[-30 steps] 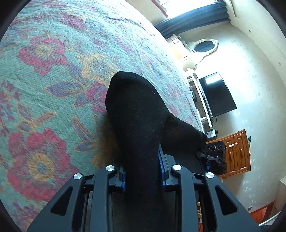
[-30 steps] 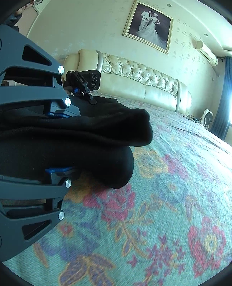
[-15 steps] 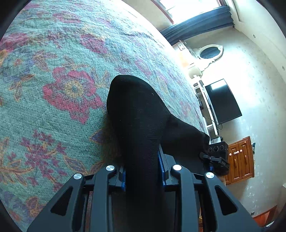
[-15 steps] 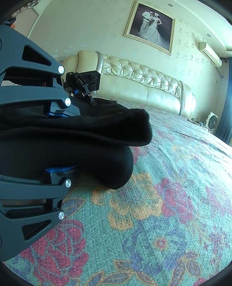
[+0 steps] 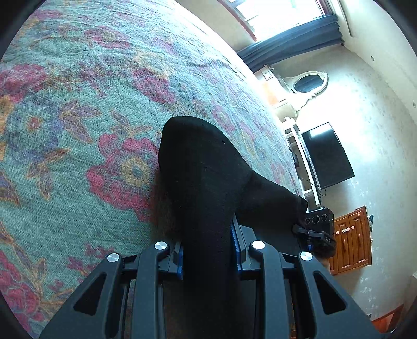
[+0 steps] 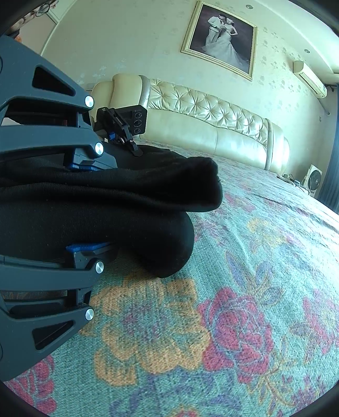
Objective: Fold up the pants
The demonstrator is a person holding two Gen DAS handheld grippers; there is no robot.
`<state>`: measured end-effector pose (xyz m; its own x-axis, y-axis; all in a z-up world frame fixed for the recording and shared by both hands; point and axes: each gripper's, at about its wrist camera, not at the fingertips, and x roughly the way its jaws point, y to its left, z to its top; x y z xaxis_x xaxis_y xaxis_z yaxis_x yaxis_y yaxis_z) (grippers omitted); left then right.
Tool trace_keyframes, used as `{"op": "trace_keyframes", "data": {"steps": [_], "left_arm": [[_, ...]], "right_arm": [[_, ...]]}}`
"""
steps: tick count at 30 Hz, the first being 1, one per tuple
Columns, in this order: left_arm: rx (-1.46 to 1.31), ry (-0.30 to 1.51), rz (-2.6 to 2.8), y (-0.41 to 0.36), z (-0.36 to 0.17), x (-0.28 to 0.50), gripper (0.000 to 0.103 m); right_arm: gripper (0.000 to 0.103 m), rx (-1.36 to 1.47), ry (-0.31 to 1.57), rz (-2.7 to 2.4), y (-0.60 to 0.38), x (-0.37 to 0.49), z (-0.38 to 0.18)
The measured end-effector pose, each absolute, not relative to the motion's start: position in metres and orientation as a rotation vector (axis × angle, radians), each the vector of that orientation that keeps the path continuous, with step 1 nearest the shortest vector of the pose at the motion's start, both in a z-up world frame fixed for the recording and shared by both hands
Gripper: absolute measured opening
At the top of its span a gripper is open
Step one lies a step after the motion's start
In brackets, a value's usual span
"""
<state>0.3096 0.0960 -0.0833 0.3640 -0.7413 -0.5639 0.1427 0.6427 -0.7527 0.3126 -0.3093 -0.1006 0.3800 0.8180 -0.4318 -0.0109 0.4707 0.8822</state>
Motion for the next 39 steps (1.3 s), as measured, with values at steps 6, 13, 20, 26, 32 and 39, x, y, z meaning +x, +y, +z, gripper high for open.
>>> {"op": "trace_keyframes", "data": {"steps": [6, 13, 20, 26, 32, 39], "left_arm": [[-0.651, 1.058, -0.623, 0.095, -0.084, 0.311, 0.037], [-0.678, 1.04, -0.623, 0.121, -0.086, 0.276, 0.06], [-0.748, 1.052, -0.647, 0.129, -0.087, 0.211, 0.067], [-0.723, 1.054, -0.67, 0.122, -0.089, 0.171, 0.069], [-0.69, 1.013, -0.622, 0.112, -0.088, 0.17, 0.073], [-0.688, 1.01, -0.621, 0.111, -0.087, 0.171, 0.047]], "right_arm": [[0.041, 0.964, 1.042, 0.654, -0.31, 0.313, -0.105], [0.061, 1.009, 0.997, 0.648, -0.324, 0.29, -0.103], [0.076, 0.954, 0.993, 0.579, -0.333, 0.24, -0.093], [0.084, 0.948, 1.004, 0.592, -0.324, 0.202, -0.092], [0.065, 0.878, 1.046, 0.536, -0.311, 0.203, -0.09], [0.032, 0.935, 1.013, 0.561, -0.323, 0.186, -0.1]]}}
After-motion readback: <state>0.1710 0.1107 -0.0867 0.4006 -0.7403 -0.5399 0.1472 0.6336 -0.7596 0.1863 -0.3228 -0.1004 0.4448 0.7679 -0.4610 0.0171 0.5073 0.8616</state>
